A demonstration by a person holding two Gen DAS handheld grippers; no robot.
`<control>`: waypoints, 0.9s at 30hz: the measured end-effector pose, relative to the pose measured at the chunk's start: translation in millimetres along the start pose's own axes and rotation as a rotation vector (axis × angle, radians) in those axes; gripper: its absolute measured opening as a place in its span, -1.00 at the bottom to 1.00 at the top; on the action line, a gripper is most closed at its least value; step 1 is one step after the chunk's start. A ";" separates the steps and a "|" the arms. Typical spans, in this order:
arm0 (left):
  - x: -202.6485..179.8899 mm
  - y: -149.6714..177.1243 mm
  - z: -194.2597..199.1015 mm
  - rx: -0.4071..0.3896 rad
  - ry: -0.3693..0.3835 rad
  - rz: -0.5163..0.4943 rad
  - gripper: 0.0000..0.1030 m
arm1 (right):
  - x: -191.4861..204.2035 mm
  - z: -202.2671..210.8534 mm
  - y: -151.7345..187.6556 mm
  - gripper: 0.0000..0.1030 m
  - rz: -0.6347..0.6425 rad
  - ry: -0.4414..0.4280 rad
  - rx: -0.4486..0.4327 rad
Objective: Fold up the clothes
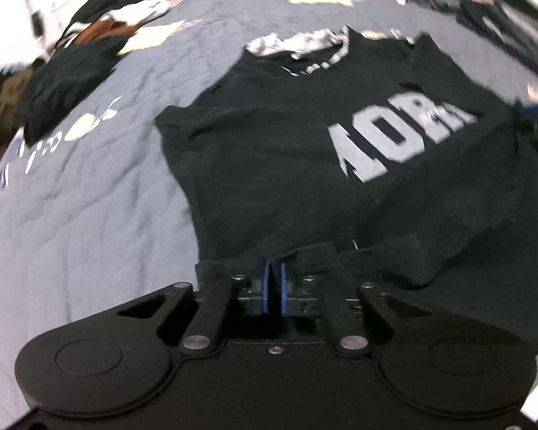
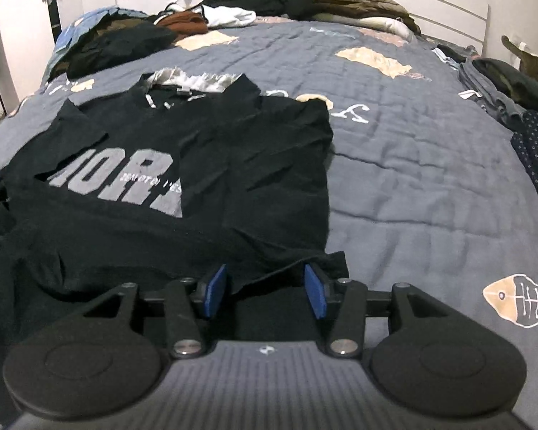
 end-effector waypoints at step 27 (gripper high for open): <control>76.3 11.9 22.4 -0.025 -0.106 0.316 0.09 | -47.0 41.5 -32.6 -0.62 -0.266 0.018 -0.227</control>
Point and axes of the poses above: each gripper's, at about its wrist camera, not at the fingertips, and z roughly against the way its jaws point, x to its left, y to its underside, the point moved 5 cm from there along -z, roughly the way its jaws point, and after that the axes turned 15 degrees about -y, right-handed, at the moved point
